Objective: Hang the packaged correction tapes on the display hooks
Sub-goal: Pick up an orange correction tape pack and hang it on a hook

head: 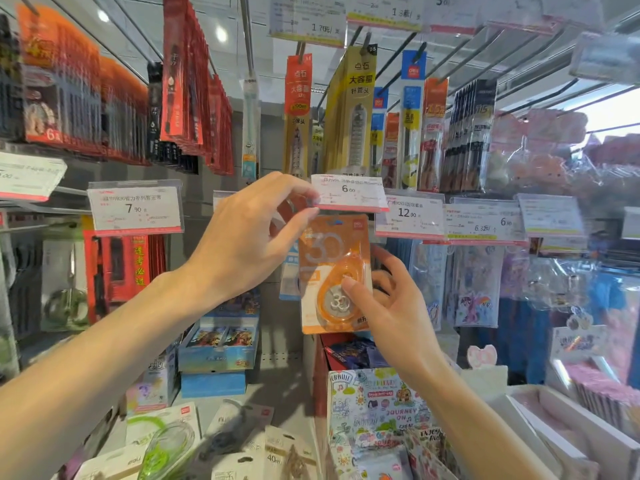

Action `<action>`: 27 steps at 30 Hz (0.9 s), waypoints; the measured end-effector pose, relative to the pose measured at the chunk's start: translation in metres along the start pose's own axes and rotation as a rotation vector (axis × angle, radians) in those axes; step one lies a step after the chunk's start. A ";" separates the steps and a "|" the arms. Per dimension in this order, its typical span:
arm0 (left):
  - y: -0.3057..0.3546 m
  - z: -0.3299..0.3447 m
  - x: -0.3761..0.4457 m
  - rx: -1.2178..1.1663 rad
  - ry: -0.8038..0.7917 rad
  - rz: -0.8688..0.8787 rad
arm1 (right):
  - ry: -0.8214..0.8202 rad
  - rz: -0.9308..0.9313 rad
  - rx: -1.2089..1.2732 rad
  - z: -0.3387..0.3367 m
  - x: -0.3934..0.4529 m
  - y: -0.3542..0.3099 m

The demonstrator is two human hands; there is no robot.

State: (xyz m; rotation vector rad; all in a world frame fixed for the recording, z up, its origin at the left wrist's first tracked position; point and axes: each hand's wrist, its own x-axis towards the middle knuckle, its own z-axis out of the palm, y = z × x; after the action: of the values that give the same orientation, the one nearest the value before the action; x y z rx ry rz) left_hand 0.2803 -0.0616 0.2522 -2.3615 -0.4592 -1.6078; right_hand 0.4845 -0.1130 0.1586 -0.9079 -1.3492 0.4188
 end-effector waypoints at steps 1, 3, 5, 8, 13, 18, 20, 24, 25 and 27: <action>0.000 0.000 -0.001 -0.005 -0.007 -0.003 | 0.006 -0.012 -0.021 0.001 0.000 0.001; -0.002 0.001 -0.005 -0.022 -0.019 -0.025 | 0.020 -0.034 -0.077 0.002 -0.001 0.004; -0.002 0.001 -0.011 -0.060 -0.025 -0.074 | 0.036 -0.052 -0.149 0.002 -0.002 0.007; -0.002 0.005 -0.027 -0.142 -0.035 -0.164 | 0.046 -0.055 -0.192 0.001 -0.002 0.014; -0.009 0.025 -0.062 -0.231 -0.089 -0.343 | 0.050 -0.036 -0.234 0.006 0.003 0.022; -0.023 0.057 -0.082 -0.266 -0.059 -0.462 | 0.049 0.000 -0.216 0.015 0.011 0.028; -0.031 0.067 -0.084 -0.327 -0.044 -0.503 | 0.050 0.002 -0.249 0.014 0.011 0.030; -0.045 0.083 -0.084 -0.353 -0.054 -0.564 | 0.099 -0.045 -0.370 0.013 0.008 0.039; -0.048 0.087 -0.084 -0.334 -0.062 -0.565 | 0.099 -0.049 -0.387 0.014 0.009 0.042; -0.055 0.093 -0.084 -0.307 -0.075 -0.575 | 0.082 -0.028 -0.414 0.017 0.016 0.046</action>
State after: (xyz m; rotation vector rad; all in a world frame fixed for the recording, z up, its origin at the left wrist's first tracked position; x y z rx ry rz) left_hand 0.3099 0.0144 0.1420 -2.6839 -1.0551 -1.9419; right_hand 0.4827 -0.0680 0.1329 -1.2299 -1.3964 0.0762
